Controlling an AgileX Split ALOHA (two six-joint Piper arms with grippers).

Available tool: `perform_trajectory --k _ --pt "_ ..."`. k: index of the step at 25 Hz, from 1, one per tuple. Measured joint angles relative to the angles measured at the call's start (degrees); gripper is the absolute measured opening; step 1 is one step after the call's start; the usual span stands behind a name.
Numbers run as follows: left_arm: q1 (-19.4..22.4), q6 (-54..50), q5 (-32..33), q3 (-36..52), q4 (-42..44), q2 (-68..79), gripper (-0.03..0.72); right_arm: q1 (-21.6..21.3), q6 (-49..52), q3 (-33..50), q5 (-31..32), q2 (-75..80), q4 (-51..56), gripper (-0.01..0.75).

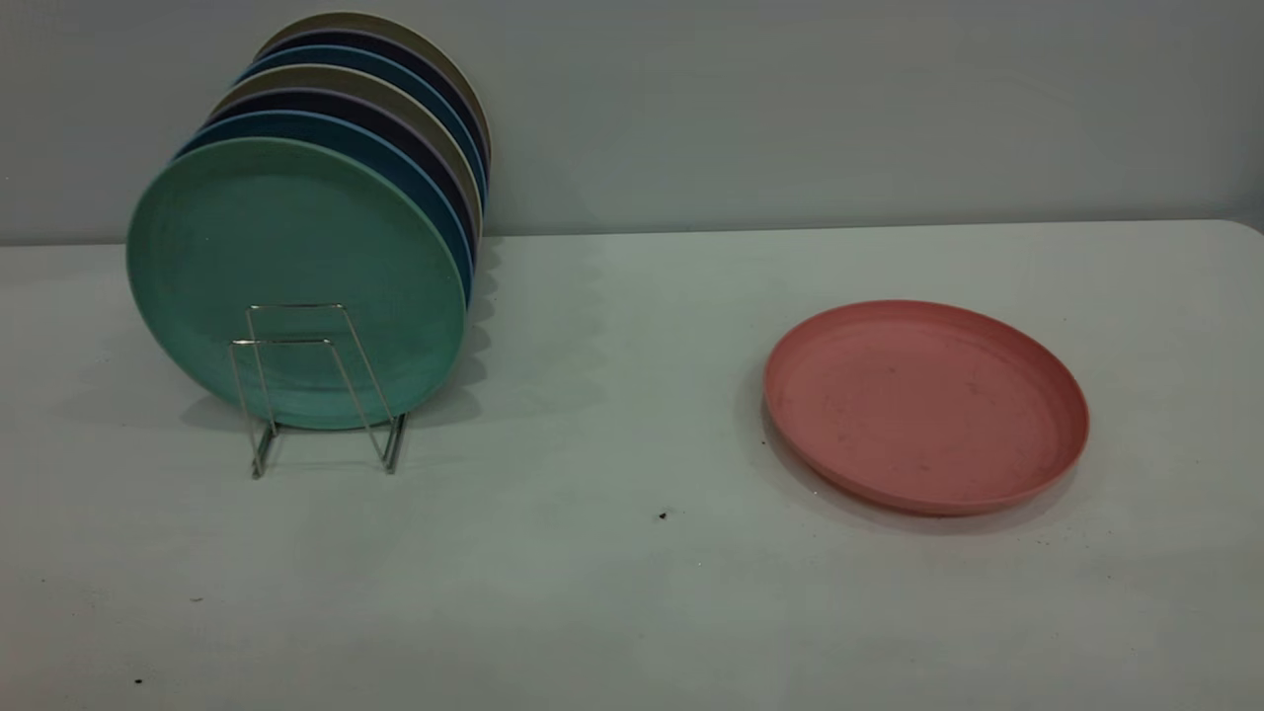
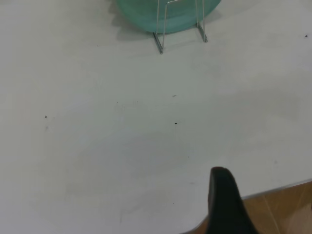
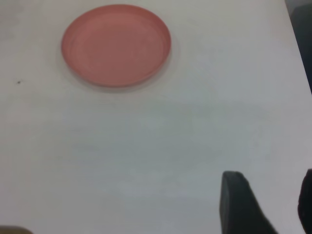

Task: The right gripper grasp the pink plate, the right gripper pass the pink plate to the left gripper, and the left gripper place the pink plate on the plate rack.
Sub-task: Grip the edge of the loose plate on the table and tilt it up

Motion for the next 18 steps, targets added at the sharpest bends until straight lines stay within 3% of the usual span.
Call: perform_trajectory --k 18 --pt "0.0 -0.7 -0.1 0.0 -0.7 0.0 0.460 0.0 0.0 0.0 -0.4 0.0 0.1 0.312"
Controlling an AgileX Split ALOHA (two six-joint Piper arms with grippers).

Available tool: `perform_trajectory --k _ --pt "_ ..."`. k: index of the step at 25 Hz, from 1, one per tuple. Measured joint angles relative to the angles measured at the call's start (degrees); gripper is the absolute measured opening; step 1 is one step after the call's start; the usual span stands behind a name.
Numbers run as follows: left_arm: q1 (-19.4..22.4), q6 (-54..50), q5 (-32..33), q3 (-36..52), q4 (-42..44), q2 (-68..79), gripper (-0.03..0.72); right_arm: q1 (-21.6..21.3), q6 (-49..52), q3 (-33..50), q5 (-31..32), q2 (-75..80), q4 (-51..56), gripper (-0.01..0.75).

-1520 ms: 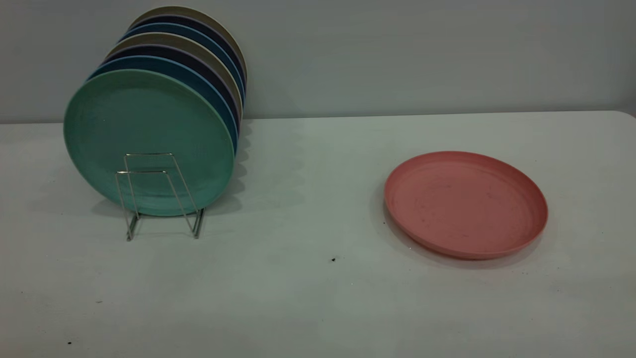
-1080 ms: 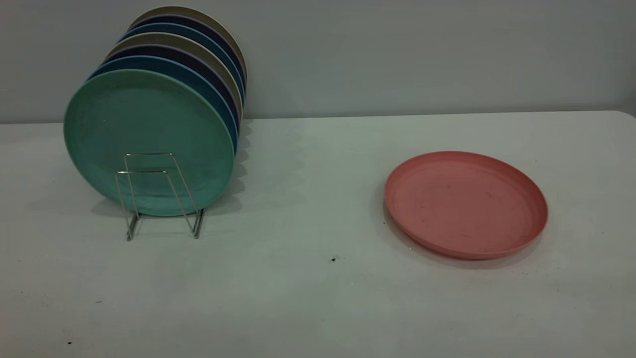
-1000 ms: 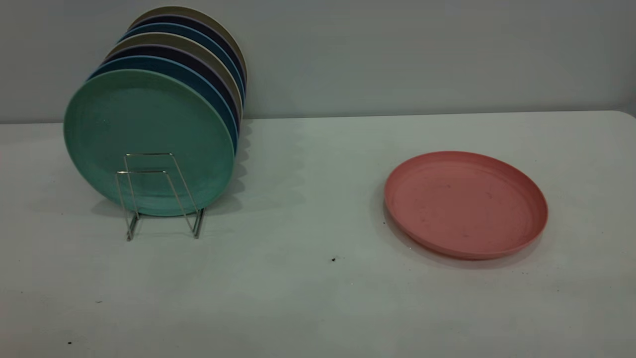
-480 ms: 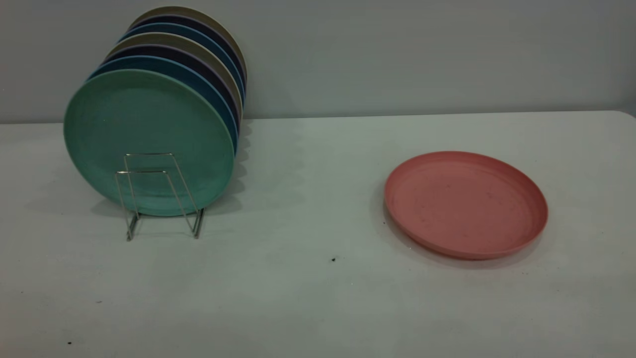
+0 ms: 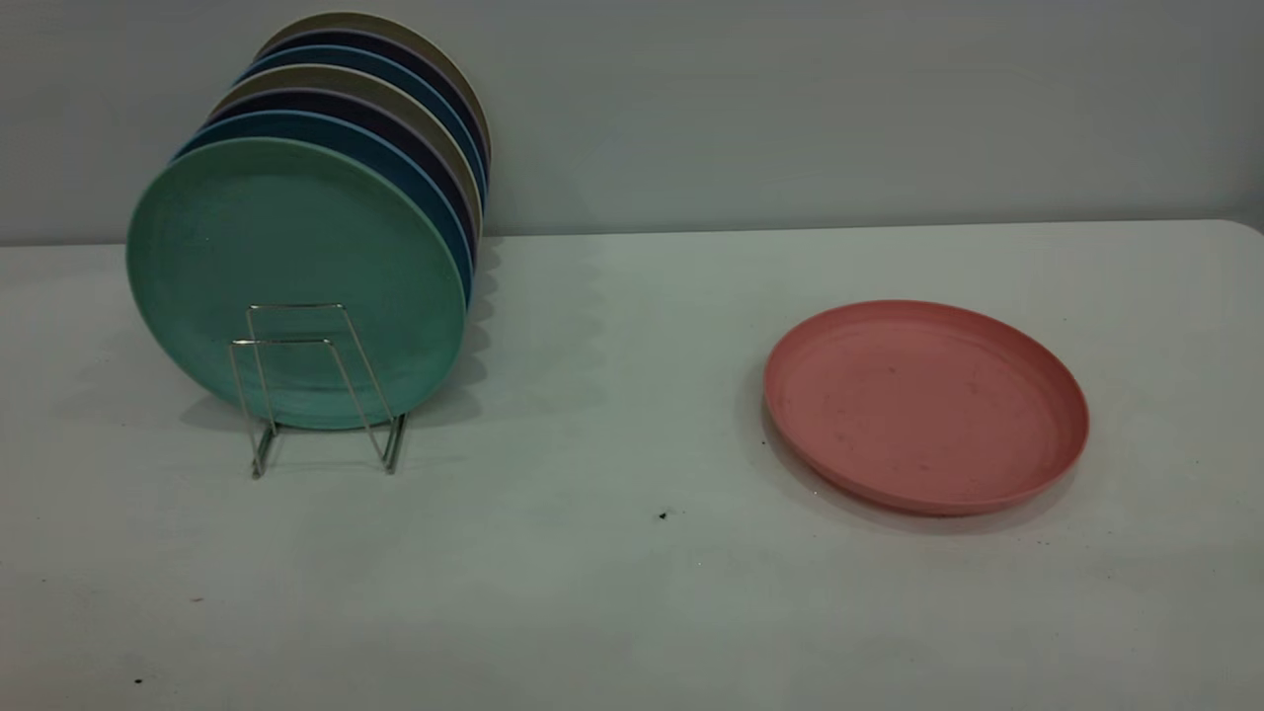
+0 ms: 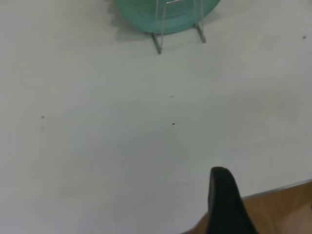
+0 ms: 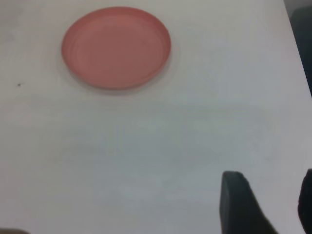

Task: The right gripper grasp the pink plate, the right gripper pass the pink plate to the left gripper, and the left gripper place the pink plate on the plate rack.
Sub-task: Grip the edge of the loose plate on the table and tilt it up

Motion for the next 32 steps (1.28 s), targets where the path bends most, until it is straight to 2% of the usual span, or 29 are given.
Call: perform_trajectory --k 4,7,10,14,21,28,32 --pt "0.0 -2.7 -1.0 -0.6 0.5 0.4 0.460 0.0 -0.5 -0.1 -0.2 0.4 0.5 0.320" --pt "0.0 -4.8 -2.6 -3.2 2.7 4.4 0.484 0.0 -1.3 -1.3 -3.0 4.5 1.4 0.375" --pt "0.0 -4.9 -6.3 -6.2 4.5 13.1 0.539 0.0 -1.8 -3.0 -8.9 12.0 1.8 0.455" --pt "0.0 -4.9 -13.8 -11.0 4.6 27.8 0.605 0.0 -2.0 -6.6 -12.9 25.4 2.7 0.534" --pt "0.0 -3.1 -23.3 -20.1 3.9 51.8 0.603 0.0 -5.4 -11.3 -23.6 46.7 5.7 0.549" --pt "0.0 6.9 -26.0 -27.8 -7.9 72.2 0.592 0.0 -15.8 -11.4 -33.7 65.4 19.5 0.549" --pt "-0.3 15.3 -26.3 -31.8 -17.3 80.9 0.592 0.0 -25.4 -11.7 -36.8 76.3 29.6 0.545"
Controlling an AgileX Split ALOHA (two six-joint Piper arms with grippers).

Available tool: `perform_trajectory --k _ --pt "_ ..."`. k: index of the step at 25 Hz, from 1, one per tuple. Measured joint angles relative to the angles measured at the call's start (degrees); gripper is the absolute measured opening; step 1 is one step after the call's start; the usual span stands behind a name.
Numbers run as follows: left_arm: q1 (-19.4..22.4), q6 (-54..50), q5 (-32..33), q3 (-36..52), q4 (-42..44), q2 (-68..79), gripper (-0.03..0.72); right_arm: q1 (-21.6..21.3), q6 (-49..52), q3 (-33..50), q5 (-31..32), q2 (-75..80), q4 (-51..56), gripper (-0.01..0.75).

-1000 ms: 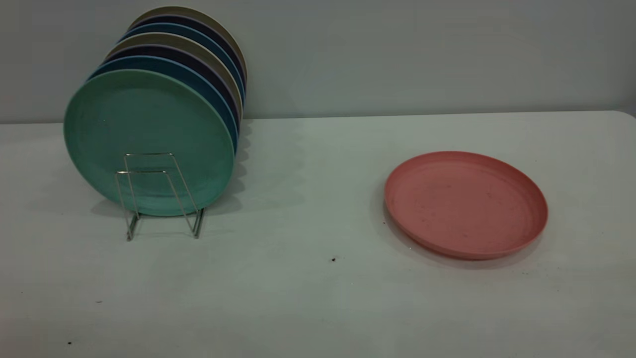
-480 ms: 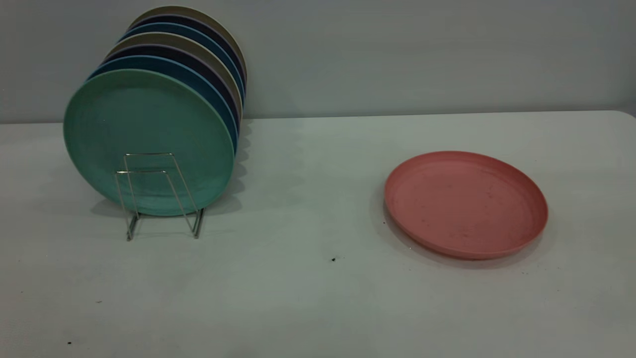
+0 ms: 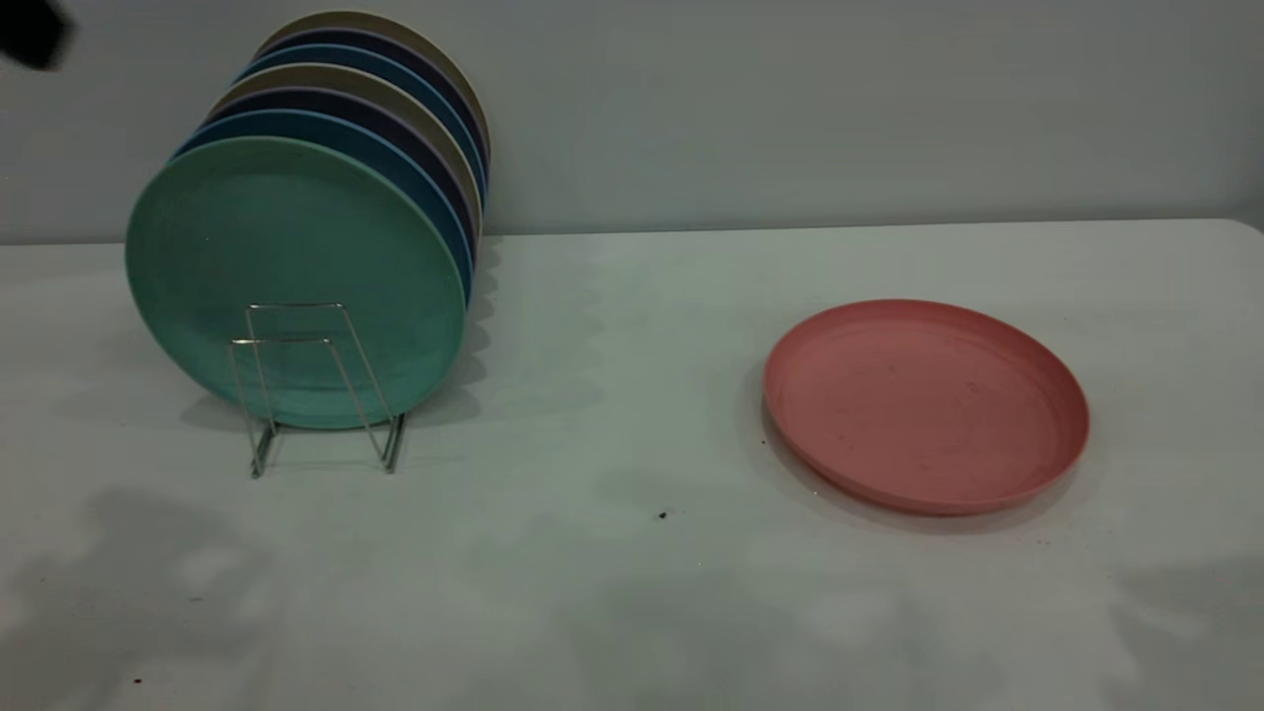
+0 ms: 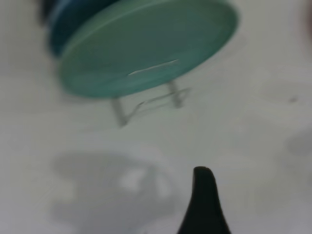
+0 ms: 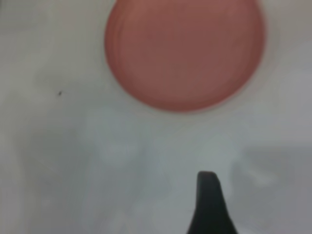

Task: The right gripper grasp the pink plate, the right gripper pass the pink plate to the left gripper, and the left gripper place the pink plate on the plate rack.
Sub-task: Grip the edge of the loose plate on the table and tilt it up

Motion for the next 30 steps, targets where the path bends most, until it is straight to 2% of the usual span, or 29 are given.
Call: perform_trajectory --k 2,7,16,19,23,30 --pt "-1.4 3.8 -0.4 -1.9 -3.9 3.5 0.592 -0.1 -4.5 -0.7 -0.9 5.3 4.4 0.536" --pt "-8.1 9.1 -1.2 -6.0 -8.7 12.1 0.592 -2.4 -12.7 -6.8 -0.8 18.6 14.6 0.530" --pt "-17.1 9.8 -3.8 -11.1 -9.1 25.1 0.592 -10.1 -22.2 -21.2 6.4 40.5 24.6 0.527" --pt "-18.6 9.9 -4.5 -11.1 -9.1 26.4 0.592 -11.7 -23.8 -25.4 9.6 47.7 27.8 0.527" --pt "-18.9 9.9 -4.7 -11.2 -9.2 26.7 0.592 -11.9 -25.8 -29.3 11.4 53.8 29.5 0.527" --pt "-18.9 9.9 -4.7 -11.2 -9.2 26.8 0.592 -11.9 -28.4 -31.6 12.4 59.9 34.3 0.520"
